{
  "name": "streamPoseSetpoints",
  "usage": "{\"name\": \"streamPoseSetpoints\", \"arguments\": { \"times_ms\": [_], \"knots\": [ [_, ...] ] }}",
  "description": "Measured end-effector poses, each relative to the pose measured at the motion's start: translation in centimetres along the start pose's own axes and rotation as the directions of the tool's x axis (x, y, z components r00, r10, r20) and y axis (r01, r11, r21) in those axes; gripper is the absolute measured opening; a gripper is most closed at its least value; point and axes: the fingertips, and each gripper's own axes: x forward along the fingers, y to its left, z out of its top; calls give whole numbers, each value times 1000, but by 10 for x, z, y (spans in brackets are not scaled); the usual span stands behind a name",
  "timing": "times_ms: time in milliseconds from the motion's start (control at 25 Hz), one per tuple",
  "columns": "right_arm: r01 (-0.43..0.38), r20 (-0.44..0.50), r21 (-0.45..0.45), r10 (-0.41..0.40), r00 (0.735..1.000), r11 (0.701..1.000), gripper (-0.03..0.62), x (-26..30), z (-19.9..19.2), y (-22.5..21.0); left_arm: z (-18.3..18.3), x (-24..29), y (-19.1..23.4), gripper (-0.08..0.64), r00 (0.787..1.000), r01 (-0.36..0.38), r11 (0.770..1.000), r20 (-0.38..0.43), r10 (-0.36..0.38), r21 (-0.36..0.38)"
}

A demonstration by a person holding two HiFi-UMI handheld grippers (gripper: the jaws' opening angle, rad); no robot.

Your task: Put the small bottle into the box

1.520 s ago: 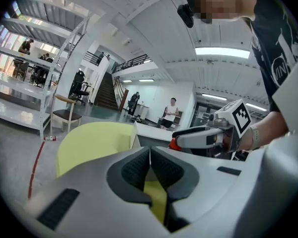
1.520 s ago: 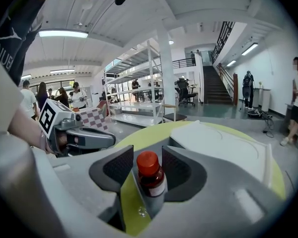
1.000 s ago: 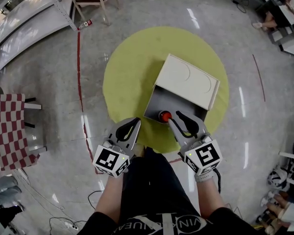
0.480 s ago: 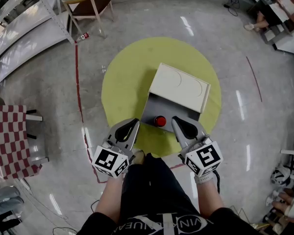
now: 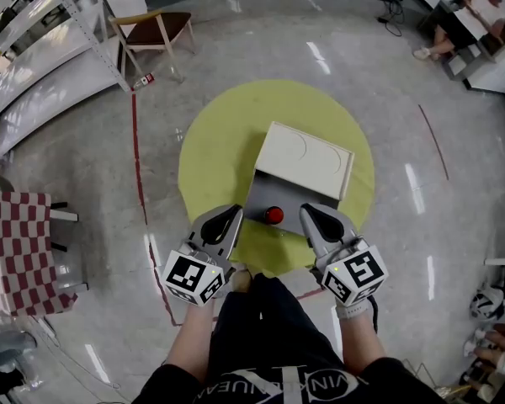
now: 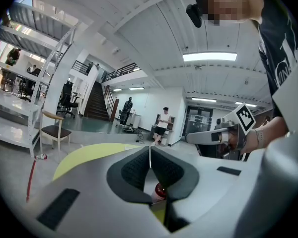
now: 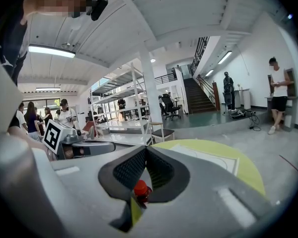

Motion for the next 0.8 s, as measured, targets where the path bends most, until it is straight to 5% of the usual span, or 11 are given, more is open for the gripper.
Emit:
{"name": "streamPoseSetpoints", "arguments": {
  "times_ms": [800],
  "knots": [
    [8, 84, 4, -9, 996, 1000, 6, -21, 37, 6, 41, 0, -20, 14, 999, 43, 998, 29, -45, 52]
  ]
}}
